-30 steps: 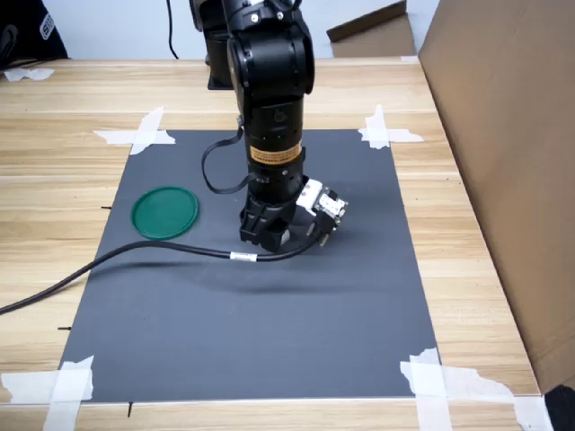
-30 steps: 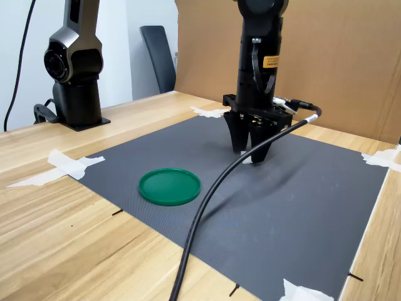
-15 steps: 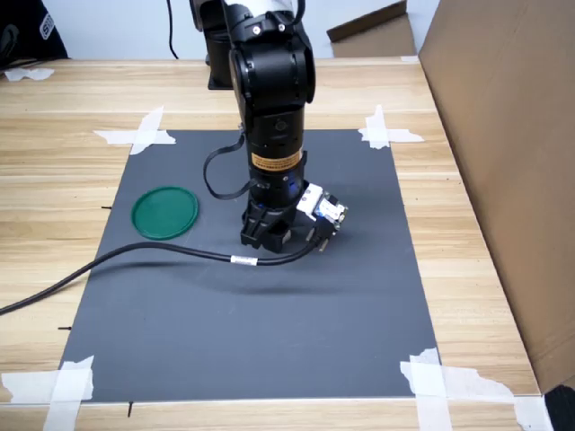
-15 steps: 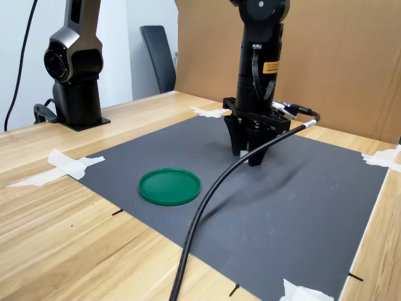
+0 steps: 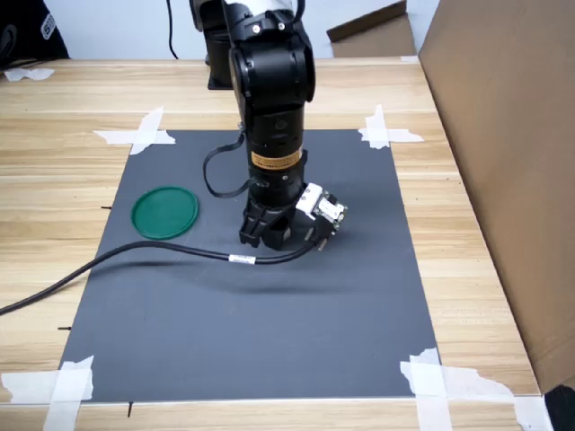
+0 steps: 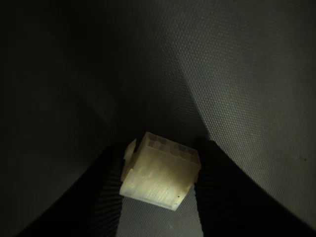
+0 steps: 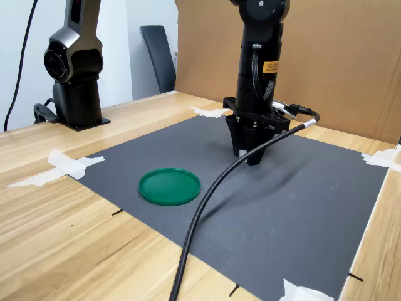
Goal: Grasp a white terminal and put it in the green lid.
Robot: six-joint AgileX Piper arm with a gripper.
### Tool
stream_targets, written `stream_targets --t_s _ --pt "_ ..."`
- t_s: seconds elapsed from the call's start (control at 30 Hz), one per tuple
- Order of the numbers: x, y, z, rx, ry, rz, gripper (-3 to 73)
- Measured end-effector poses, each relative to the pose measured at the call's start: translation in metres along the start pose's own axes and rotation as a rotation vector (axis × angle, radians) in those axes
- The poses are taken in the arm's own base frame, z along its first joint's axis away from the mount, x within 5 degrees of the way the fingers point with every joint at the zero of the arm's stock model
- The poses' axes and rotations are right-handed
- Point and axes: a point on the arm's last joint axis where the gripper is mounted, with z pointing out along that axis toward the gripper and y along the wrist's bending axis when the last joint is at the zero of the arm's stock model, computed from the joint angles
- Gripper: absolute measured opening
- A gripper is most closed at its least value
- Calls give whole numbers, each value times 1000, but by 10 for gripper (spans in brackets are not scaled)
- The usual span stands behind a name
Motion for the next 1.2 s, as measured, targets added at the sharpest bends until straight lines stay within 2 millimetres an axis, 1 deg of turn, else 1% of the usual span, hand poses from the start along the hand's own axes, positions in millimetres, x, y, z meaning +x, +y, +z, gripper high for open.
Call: stream_targets --t_s 0.1,0.17,0.27,0.33,0.4,0.43,0.47,0.6,0.67,0.73,0.77,0.8,0.9,0.93,1.03,1.07,1.1,1.2 --pt "0 0 -7 12 -14 7 343" --pt "0 0 -22 36 -38 12 343" --pt "3 1 -37 47 -48 21 343" --pt "14 -2 -55 48 -80 79 343" --pt "23 -5 -65 53 -93 112 343" --pt "25 -5 -67 53 -94 116 343" --pt "32 -8 -73 56 -95 127 343" --pt "42 -10 -79 52 -84 145 343" --pt "65 -18 -87 56 -69 191 343" --pt "74 -21 -90 64 -66 207 343" --pt "87 -26 -95 81 -65 231 343" --pt "93 -28 -97 88 -62 241 343" --pt "104 -31 -101 99 -57 252 343" --pt "112 -33 -102 106 -54 265 343" --pt "121 -36 -104 113 -46 271 343" --pt "133 -39 -105 118 -36 279 343" --pt "140 -40 -105 116 -28 281 343" --pt "153 -41 -105 100 -12 285 343"
